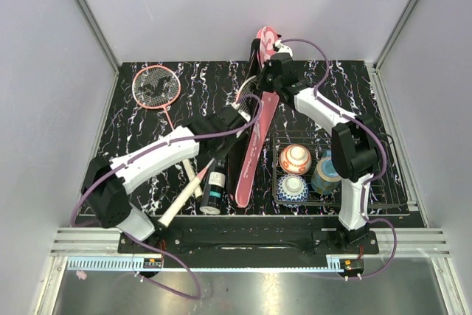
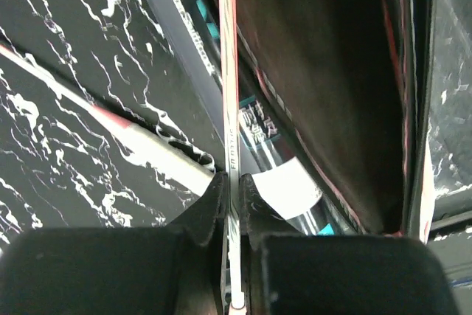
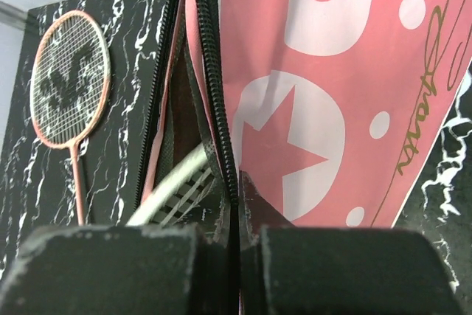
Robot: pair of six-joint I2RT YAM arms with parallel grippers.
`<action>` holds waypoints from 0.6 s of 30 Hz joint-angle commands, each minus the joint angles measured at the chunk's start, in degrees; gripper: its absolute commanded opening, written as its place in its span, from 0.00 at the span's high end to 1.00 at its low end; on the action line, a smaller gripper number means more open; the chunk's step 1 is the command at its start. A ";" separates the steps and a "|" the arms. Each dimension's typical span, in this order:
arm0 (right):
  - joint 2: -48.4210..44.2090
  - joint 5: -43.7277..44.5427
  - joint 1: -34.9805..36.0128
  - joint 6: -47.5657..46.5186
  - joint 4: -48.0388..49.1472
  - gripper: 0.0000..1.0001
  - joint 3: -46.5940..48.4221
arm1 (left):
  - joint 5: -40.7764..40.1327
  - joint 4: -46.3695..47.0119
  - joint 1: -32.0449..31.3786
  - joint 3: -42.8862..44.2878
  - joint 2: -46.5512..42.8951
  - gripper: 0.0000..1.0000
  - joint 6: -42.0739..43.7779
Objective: Pack up the badminton gear
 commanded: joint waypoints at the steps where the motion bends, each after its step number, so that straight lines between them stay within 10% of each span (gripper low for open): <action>1: -6.30 -7.07 0.45 1.95 9.39 1.00 -3.42 | 2.54 4.46 2.90 10.77 5.92 1.00 0.21; 10: -9.20 -6.20 0.63 16.01 10.01 1.00 -9.13 | -10.28 6.56 3.52 28.97 19.55 1.00 -9.55; 18: -8.67 -13.31 -0.16 23.75 11.32 1.00 -10.01 | -21.45 20.88 3.52 24.15 21.76 1.00 -13.51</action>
